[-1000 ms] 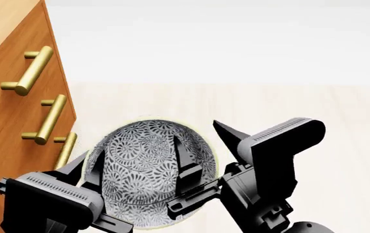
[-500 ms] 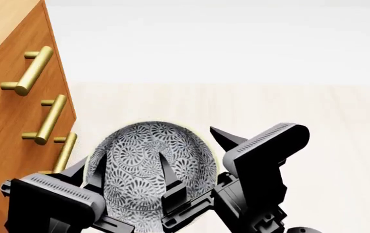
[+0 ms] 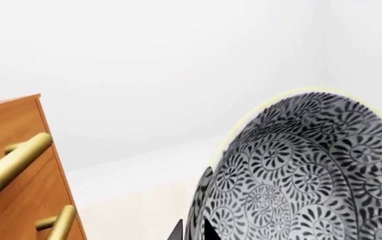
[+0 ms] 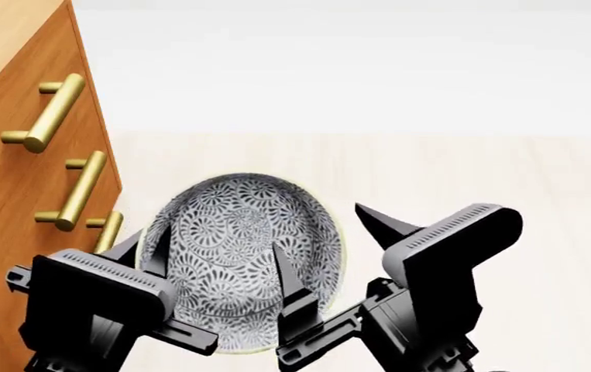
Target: Put the bowl on top of the cabinet.
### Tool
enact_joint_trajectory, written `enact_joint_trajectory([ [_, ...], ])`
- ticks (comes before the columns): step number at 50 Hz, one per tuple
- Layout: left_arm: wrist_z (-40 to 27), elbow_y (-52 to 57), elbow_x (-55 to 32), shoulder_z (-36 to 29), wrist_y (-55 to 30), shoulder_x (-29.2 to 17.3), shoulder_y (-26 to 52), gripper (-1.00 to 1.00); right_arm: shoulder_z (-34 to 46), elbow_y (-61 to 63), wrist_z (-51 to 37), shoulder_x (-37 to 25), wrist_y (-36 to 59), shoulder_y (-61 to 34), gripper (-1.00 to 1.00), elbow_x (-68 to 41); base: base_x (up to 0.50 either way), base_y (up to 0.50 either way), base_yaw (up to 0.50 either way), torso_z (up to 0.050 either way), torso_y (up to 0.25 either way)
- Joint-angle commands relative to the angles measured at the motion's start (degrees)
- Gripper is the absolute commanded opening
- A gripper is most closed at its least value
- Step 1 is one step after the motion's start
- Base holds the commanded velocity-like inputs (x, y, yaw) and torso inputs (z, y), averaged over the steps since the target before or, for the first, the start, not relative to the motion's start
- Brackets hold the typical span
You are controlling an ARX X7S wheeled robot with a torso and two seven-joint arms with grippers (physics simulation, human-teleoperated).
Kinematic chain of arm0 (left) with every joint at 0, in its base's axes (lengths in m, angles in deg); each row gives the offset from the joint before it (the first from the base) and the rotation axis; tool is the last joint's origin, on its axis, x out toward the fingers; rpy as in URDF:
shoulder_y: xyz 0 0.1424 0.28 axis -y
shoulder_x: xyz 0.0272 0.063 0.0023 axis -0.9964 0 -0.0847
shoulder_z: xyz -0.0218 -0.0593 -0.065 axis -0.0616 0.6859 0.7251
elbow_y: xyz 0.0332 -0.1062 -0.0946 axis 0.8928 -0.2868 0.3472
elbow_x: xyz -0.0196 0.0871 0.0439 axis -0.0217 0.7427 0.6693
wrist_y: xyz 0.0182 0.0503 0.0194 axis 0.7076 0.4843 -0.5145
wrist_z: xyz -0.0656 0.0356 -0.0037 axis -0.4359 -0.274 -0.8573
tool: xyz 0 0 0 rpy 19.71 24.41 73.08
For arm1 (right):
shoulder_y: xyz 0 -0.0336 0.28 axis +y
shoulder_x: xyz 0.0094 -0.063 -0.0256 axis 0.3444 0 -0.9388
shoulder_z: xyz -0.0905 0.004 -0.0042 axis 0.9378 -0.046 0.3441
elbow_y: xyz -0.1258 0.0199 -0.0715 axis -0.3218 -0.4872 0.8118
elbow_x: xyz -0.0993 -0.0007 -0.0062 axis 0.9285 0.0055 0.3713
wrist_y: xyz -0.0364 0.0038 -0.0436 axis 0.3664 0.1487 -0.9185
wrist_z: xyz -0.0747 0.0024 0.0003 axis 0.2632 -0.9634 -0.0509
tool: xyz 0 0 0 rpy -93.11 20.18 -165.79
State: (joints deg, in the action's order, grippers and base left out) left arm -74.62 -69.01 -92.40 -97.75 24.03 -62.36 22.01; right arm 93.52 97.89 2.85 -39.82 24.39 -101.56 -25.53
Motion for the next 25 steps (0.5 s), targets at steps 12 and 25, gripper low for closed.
enact_joint_trajectory([
  [12,-0.54,-4.49,1.51,-1.63,-5.88,2.76,8.66,-1.0,-8.53,-4.64,5.27,-1.05,-16.25,12.73,1.0,-4.72,0.0,0.0,0.0,0.0,0.001],
  [25,-0.94,-5.96,1.8,-2.63,-10.39,4.23,13.88,-1.0,-14.58,-3.01,9.24,-1.87,-28.28,24.43,1.0,-7.0,0.0,0.0,0.0,0.0,0.0],
])
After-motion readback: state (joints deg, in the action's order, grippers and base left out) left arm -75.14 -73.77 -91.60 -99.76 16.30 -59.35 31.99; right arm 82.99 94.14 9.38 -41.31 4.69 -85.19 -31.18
